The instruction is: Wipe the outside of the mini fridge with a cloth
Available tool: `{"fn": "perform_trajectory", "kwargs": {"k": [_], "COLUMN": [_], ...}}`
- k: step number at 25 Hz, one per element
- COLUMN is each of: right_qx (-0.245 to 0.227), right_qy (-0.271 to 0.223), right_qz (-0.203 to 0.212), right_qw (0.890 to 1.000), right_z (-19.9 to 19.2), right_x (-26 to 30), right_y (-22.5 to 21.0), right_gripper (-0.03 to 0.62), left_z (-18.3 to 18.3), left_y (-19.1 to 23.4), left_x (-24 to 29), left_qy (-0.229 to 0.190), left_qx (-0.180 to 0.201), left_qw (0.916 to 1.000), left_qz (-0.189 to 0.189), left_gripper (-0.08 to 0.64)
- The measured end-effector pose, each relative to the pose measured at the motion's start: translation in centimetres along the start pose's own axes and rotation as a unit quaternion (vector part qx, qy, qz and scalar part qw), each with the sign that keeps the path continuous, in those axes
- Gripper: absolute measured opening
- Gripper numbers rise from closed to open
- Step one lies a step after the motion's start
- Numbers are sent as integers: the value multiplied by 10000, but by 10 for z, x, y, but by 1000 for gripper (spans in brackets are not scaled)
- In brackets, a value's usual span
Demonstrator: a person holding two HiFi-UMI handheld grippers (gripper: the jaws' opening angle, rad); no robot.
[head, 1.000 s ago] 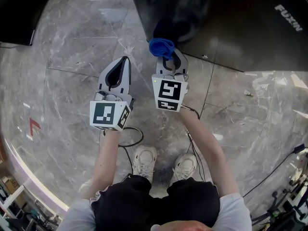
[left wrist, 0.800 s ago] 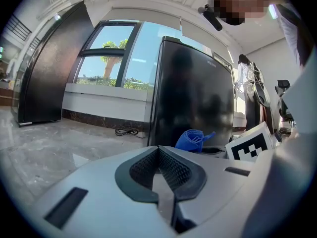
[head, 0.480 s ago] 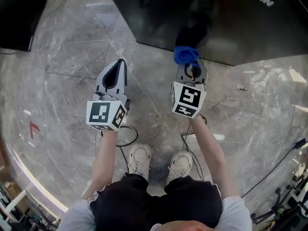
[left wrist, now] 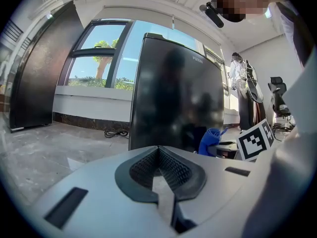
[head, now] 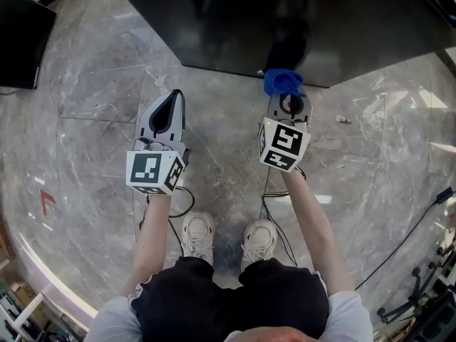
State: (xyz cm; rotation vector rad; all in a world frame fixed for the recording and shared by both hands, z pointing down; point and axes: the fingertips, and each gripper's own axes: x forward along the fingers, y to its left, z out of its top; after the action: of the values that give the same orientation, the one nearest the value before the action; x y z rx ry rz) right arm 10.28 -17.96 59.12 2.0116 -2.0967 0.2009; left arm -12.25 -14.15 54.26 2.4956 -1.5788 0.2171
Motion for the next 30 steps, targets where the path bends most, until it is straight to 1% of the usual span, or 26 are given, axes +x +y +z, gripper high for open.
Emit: {"fn": "perform_trajectory", "kwargs": {"k": [3,6,11,15,18,23,26,30], "right_qx": [115,253,125,246,170,187,373,614], "right_qy": [54,138,120,167,257,319,355,390], "right_qz": [-221,-540,-1095,-1579,-1885,-2027,-2089,-2286], "right_qw": [9997,9981,9938,9870,9816,9785,9766,9708], "right_z": [-4,-10,-11,-15,-20,-23,-25,-27], "right_x": [-2,-5,-13,-17,-19,-19,-19,-22], "right_y": [-21,-49,-96,-135,-160,-173,-179,-193], "right_gripper": [72,72,72,72,72,72,72,72], "left_z": [1,1,3,3,3,3,4,5], "left_y": [-8,-15,-21,-24,-31,-34,-33,-28], "left_x": [2,4,5,7,10,13,11,9], "left_qy": [-8,-1,-5,-7,7,17,12,2], "left_qx": [21,52,112,99,145,183,203,186], "left_qw": [10000,9999,9998,9999,9997,9995,9995,9997], "left_qz": [-55,-110,-136,-141,-218,-253,-222,-153], "left_gripper": [5,5,5,5,5,5,5,5]}}
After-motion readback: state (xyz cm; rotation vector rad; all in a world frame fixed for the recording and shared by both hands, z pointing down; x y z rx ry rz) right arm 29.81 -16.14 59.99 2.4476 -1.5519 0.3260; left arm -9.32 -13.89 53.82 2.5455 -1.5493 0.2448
